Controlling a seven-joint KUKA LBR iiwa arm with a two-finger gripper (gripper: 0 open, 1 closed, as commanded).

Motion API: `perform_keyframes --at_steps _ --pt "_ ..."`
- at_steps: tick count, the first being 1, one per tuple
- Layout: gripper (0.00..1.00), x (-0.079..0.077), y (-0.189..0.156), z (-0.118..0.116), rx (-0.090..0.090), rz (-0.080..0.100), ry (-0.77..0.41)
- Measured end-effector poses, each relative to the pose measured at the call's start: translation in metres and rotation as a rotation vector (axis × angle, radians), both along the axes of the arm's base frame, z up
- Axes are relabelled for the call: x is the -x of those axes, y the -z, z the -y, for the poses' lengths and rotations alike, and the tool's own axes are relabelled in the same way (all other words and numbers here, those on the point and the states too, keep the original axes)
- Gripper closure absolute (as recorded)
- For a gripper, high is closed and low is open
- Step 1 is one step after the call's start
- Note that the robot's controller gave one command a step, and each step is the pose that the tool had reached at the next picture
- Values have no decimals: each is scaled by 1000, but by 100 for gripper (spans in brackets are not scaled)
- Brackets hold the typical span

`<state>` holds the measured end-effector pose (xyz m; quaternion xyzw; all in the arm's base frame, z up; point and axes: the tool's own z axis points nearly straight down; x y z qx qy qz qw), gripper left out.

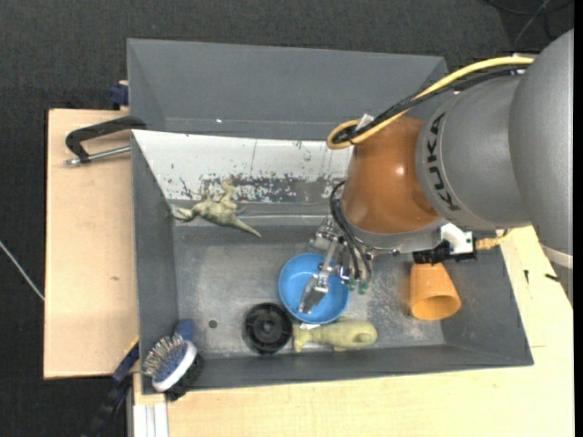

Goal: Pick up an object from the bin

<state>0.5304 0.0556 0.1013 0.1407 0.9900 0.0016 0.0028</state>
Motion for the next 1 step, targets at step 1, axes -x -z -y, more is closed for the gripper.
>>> perform_keyframes --at_steps 1 --pt "0 -18 -1 -3 2 0 -134"
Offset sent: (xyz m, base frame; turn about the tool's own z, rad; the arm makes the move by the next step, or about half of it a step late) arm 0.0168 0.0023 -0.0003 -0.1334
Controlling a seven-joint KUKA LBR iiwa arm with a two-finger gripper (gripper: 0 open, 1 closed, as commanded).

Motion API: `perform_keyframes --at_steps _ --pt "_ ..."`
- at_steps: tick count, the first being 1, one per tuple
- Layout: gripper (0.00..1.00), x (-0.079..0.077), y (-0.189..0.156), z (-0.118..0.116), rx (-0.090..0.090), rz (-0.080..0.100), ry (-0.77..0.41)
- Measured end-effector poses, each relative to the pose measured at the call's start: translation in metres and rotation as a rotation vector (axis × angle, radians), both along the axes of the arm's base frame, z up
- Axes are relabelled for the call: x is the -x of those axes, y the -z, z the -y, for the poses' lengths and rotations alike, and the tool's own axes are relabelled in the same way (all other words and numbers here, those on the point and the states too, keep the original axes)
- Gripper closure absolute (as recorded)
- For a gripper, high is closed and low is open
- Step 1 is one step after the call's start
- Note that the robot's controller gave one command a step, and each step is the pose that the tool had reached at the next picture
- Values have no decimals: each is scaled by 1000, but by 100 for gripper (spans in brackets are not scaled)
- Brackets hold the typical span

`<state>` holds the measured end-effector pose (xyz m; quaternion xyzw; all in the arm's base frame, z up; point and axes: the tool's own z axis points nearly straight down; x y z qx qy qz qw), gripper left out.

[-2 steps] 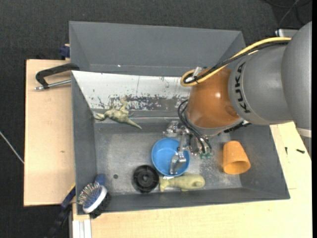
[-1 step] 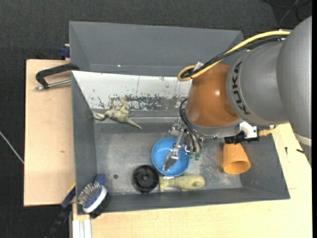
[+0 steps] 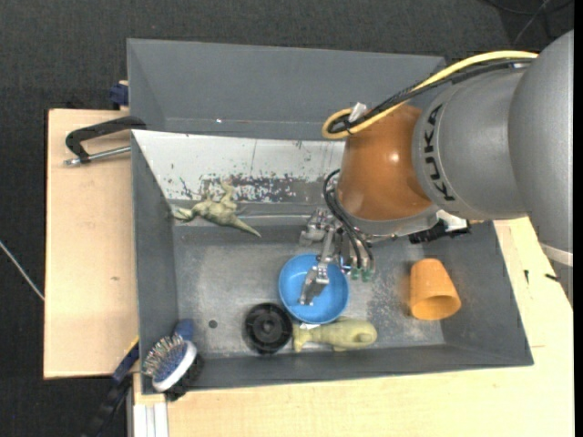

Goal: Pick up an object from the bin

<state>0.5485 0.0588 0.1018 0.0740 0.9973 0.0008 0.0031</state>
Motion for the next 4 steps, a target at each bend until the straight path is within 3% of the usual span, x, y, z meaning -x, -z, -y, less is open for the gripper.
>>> perform_keyframes --at_steps 1,2,3,4 --pt "0 2 28 1 0 -2 -57" --pt "0 0 26 0 0 -2 -57" --pt "100 -3 23 2 2 8 -56" --pt "100 -6 -24 1 -1 5 -56"
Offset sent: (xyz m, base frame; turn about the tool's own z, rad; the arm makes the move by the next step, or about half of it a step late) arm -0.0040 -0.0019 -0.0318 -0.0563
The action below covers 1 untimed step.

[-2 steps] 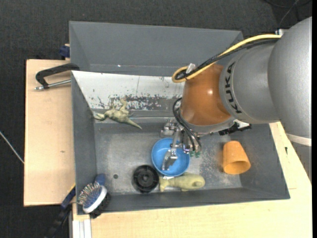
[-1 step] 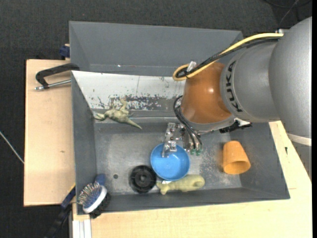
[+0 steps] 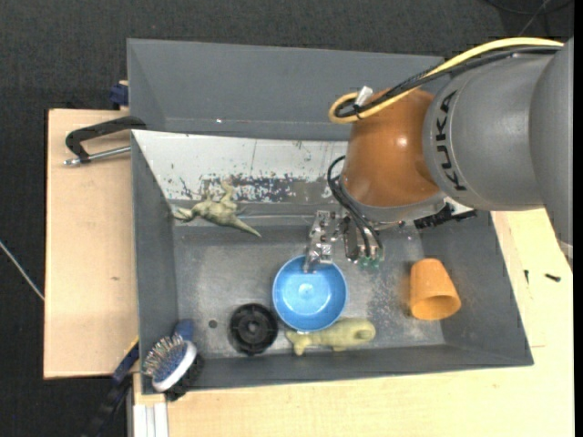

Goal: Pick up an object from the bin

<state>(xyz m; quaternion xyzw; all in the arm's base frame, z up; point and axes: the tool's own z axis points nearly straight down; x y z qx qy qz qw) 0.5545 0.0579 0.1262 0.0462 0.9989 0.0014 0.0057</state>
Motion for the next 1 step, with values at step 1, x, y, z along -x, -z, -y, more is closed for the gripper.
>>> perform_keyframes --at_steps 1 --pt "100 -2 -37 -1 0 -1 -1"
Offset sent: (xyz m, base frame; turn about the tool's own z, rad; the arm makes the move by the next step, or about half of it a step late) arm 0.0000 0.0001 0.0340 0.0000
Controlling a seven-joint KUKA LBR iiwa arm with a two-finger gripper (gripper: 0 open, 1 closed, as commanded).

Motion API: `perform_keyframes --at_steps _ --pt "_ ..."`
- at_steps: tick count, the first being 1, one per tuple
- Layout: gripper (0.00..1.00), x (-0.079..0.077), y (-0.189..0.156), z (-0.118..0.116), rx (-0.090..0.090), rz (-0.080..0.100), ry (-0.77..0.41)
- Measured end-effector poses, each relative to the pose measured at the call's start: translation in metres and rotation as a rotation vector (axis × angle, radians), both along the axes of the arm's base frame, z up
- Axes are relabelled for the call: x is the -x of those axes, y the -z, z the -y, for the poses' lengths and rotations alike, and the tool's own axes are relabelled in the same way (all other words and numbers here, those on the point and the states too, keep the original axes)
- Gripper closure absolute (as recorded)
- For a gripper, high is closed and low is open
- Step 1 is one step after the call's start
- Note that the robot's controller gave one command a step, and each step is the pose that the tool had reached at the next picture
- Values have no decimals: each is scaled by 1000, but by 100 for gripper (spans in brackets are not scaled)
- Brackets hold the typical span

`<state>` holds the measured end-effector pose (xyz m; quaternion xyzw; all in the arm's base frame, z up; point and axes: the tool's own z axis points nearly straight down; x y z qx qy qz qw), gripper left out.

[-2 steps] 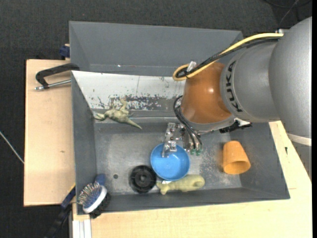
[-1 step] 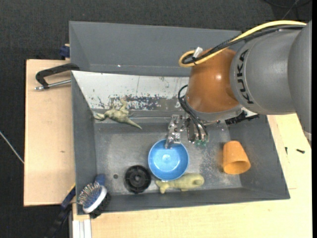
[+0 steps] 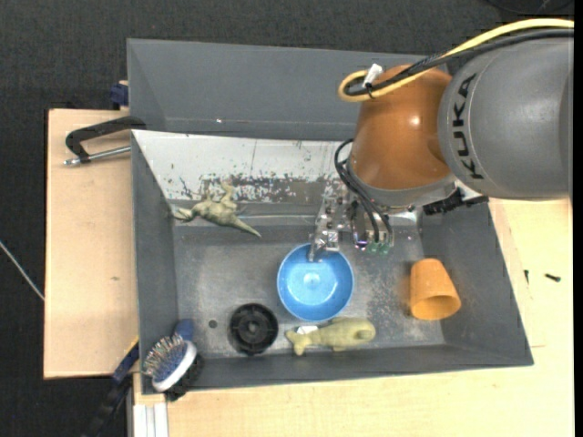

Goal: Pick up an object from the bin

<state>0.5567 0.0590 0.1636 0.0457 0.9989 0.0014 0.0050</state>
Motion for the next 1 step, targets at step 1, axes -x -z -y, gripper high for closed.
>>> perform_keyframes --at_steps 1 --pt "100 -1 -9 -1 0 -3 -1"
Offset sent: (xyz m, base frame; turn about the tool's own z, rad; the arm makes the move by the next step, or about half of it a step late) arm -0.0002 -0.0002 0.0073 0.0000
